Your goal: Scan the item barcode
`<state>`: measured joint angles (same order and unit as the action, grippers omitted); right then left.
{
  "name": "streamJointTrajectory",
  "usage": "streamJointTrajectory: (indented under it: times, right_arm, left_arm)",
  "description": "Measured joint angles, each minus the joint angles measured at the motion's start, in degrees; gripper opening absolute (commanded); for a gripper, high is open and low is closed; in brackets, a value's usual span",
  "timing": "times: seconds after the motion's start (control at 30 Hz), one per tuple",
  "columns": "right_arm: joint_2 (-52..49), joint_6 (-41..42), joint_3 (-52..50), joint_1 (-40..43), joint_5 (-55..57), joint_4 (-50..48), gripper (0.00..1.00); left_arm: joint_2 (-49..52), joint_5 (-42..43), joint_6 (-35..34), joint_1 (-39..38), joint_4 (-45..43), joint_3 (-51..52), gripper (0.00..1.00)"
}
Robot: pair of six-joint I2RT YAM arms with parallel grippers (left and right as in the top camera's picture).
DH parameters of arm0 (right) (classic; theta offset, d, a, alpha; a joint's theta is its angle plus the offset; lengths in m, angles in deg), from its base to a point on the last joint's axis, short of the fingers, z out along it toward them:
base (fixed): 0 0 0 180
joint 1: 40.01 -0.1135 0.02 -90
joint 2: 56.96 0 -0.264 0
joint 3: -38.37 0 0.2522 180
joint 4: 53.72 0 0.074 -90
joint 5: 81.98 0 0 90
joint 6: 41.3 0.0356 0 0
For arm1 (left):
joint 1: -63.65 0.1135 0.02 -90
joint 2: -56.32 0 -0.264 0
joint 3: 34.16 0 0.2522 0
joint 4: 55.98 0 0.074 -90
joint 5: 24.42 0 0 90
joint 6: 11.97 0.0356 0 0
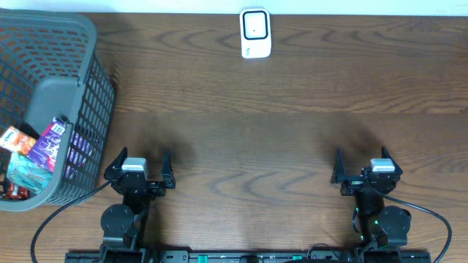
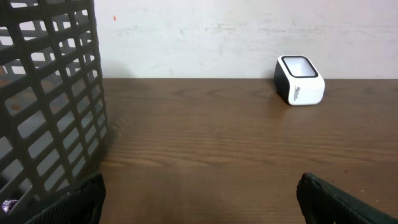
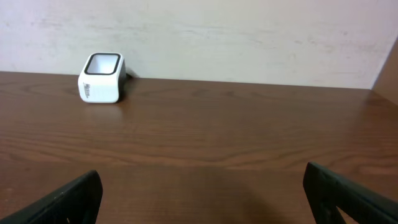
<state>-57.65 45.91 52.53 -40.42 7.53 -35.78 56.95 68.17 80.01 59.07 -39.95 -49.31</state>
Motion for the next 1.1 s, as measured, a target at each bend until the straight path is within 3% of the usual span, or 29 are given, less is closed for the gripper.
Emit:
streamJointTrajectory:
  times: [0.3, 1.1]
  right_arm:
    - [0.0, 0.0, 0.0, 0.0, 0.0, 0.0, 0.99]
    - [0.0, 0.0, 0.0, 0.0, 0.0, 0.0, 0.99]
  left_arm:
    - [0.0, 10.9, -2.4, 0.1, -1.2, 0.0, 0.98]
    - [0.0, 12.6, -3.3, 0.1, -1.3, 0.0, 0.98]
